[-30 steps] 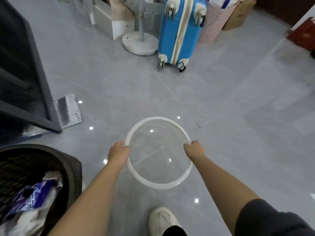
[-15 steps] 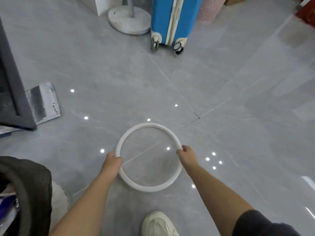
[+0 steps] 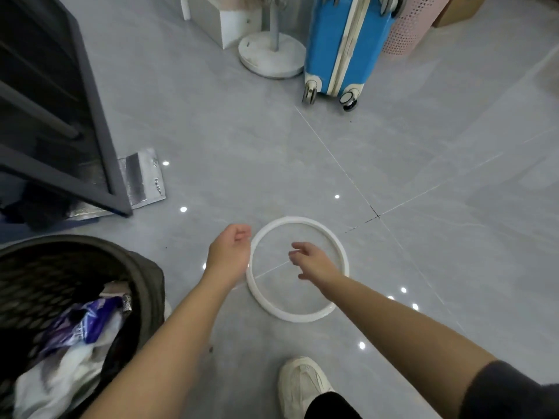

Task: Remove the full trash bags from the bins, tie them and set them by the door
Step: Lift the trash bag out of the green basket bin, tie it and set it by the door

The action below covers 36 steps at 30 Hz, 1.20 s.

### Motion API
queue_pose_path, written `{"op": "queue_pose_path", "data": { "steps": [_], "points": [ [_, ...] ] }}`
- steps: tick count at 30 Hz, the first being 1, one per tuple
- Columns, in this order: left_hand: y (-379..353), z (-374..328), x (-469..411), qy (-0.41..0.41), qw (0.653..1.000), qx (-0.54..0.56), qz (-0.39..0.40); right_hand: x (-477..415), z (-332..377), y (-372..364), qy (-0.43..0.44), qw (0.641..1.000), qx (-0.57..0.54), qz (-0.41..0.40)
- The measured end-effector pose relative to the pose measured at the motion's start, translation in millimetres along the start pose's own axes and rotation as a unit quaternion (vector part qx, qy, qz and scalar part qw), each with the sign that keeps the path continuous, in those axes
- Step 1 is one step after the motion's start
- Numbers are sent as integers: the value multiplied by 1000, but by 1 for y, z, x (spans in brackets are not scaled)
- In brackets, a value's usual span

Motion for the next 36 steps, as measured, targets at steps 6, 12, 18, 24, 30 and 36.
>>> {"op": "queue_pose_path", "data": {
  "steps": [6,12,18,24,30,36],
  "points": [
    [98,-47,14,-95,979,-166,-70,43,54,-111,-12,987,16,160],
    [168,-24,9,-91,896,-425,-93,63,67,-188,-46,976,13,213],
    [177,-4,-8,-70,839,-537,-52,56,63,-230,-106,969,-62,217],
    [174,-2,-14,-67,842,-533,-47,48,81,-224,-74,972,-149,167],
    [177,-2,-16,-56,845,-533,-3,41,96,-211,-27,977,-159,137],
    [177,1,-21,-29,863,-499,70,35,128,-194,93,990,-81,73]
  ]
}}
Point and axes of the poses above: each hand's wrist, its own x-axis away from the middle knuckle, its own y-axis out of the back of the hand, z = x × y, the point moved 9 cm from there along -x, towards the middle knuckle, and after that the axes turned 4 degrees about -x, right-handed, at the moved point
